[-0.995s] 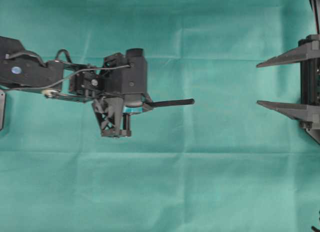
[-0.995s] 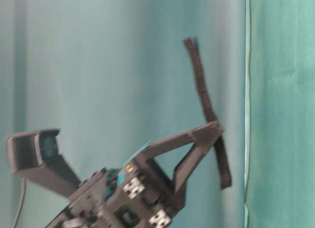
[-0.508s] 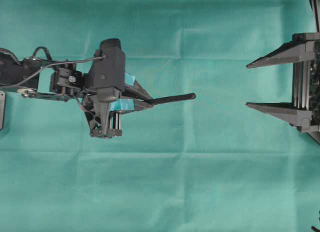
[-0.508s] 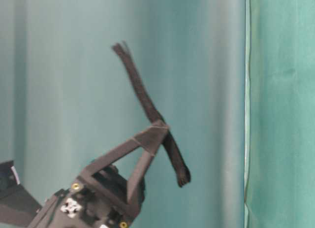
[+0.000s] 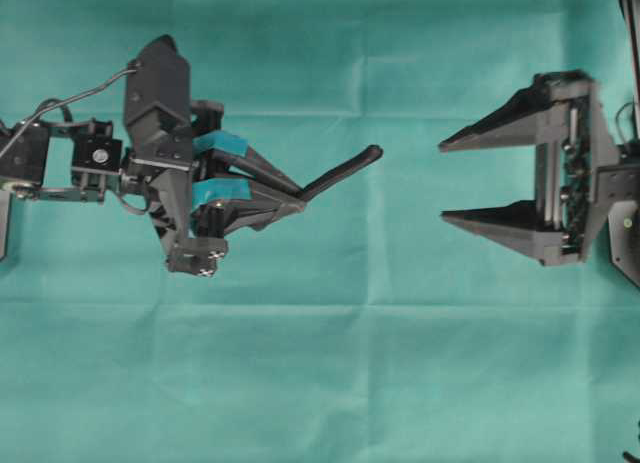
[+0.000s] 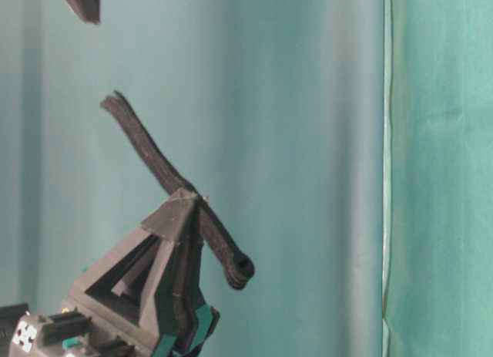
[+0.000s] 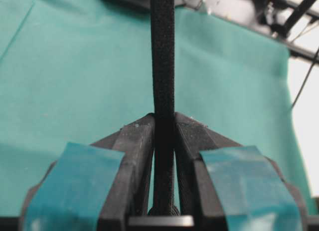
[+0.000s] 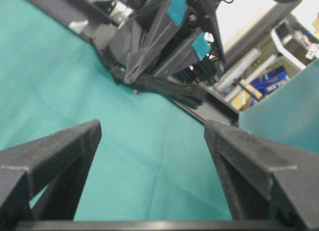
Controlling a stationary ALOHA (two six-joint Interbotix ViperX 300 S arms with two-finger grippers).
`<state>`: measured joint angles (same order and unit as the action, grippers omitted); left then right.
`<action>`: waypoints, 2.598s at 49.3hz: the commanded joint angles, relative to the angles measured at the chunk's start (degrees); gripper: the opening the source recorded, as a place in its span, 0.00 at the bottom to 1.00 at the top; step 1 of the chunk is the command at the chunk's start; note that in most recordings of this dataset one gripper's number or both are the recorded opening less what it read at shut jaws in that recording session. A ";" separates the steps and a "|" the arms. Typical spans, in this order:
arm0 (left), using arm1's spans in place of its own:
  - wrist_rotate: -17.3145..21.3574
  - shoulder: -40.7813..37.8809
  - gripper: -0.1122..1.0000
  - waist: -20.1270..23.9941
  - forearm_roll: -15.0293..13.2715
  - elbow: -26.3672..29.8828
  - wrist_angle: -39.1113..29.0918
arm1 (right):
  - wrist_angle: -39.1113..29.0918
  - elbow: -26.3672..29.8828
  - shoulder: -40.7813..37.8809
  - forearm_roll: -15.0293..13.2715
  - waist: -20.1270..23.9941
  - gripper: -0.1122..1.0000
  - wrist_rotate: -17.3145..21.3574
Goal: Peel off the Velcro with your right arm.
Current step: 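Move the open right gripper toward the strip's free end, then close the right gripper on the top layer of the strip's free end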
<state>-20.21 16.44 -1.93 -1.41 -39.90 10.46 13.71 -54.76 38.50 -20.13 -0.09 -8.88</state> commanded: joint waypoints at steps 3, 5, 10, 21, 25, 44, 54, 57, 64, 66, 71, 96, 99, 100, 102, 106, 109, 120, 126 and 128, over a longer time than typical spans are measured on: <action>-1.23 1.85 0.19 -0.26 -0.09 -0.70 2.81 | 0.26 3.08 -2.20 0.00 -0.09 0.71 -0.88; -1.23 2.02 0.19 -0.44 -0.09 -1.05 3.16 | 0.35 3.60 -2.99 0.00 -0.18 0.71 -0.97; -1.32 2.29 0.19 -0.79 -0.09 -1.41 3.52 | 0.53 4.75 -4.66 0.00 -0.44 0.71 -1.14; -1.32 2.20 0.19 -1.67 -0.09 -1.67 3.69 | 2.37 5.80 -6.94 0.00 -2.81 0.71 -1.23; -1.32 2.20 0.19 -1.67 -0.09 -1.85 3.69 | 4.04 5.80 -7.82 0.00 -2.81 0.71 -1.49; -1.32 2.02 0.19 -1.67 -0.09 -1.85 3.87 | 9.67 5.89 -11.07 0.00 -2.81 0.71 -3.34; -1.32 2.02 0.19 -1.67 -0.09 -1.85 3.87 | 10.63 6.33 -12.66 0.00 -2.81 0.71 -3.34; -1.32 2.02 0.19 -1.67 -0.09 -1.93 3.87 | 10.63 6.50 -13.01 0.00 -2.81 0.71 -3.34; -1.32 1.93 0.19 -1.67 -0.09 -2.02 3.87 | 10.63 6.94 -13.62 0.00 -2.81 0.71 -3.34; -1.32 1.93 0.19 -1.67 -0.09 -2.02 3.87 | 10.63 7.03 -13.80 0.00 -2.81 0.71 -3.43; -1.32 1.93 0.19 -1.67 -0.09 -2.11 3.87 | 10.81 7.12 -14.06 0.00 -2.81 0.71 -3.34; -2.46 2.37 0.19 -1.23 -0.62 -2.72 3.87 | 11.69 6.50 -14.15 0.00 -2.64 0.70 -3.25; -4.22 2.37 0.19 -1.14 -0.53 -2.72 3.87 | 11.69 6.50 -14.15 0.00 -2.64 0.69 -3.25; -4.75 2.37 0.19 -1.05 -0.53 -2.81 3.87 | 11.69 6.42 -14.15 0.00 -2.64 0.69 -3.25; -5.80 2.37 0.19 -0.97 -0.53 -2.81 3.87 | 11.69 6.33 -14.15 0.00 -2.64 0.69 -3.25; -7.47 2.37 0.19 -0.79 -0.35 -2.99 3.87 | 11.69 6.15 -14.15 0.00 -2.64 0.68 -3.25; -8.00 2.37 0.19 -0.79 -0.35 -3.08 3.96 | 11.69 6.06 -14.24 0.00 -2.64 0.68 -3.25; -8.26 2.37 0.19 -0.79 -0.35 -3.34 5.27 | 11.69 5.98 -15.21 0.00 -2.64 0.68 -3.25; -8.26 2.37 0.19 -0.97 -0.35 -3.34 5.36 | 11.69 5.98 -15.73 0.00 -2.64 0.68 -3.25; -8.26 2.37 0.19 -0.97 -0.35 -3.43 5.36 | 11.69 5.98 -15.82 0.00 -2.64 0.68 -3.25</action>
<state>-28.39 17.67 -3.08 -1.85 -43.86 15.12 24.87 -49.39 22.50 -20.13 -2.81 -12.22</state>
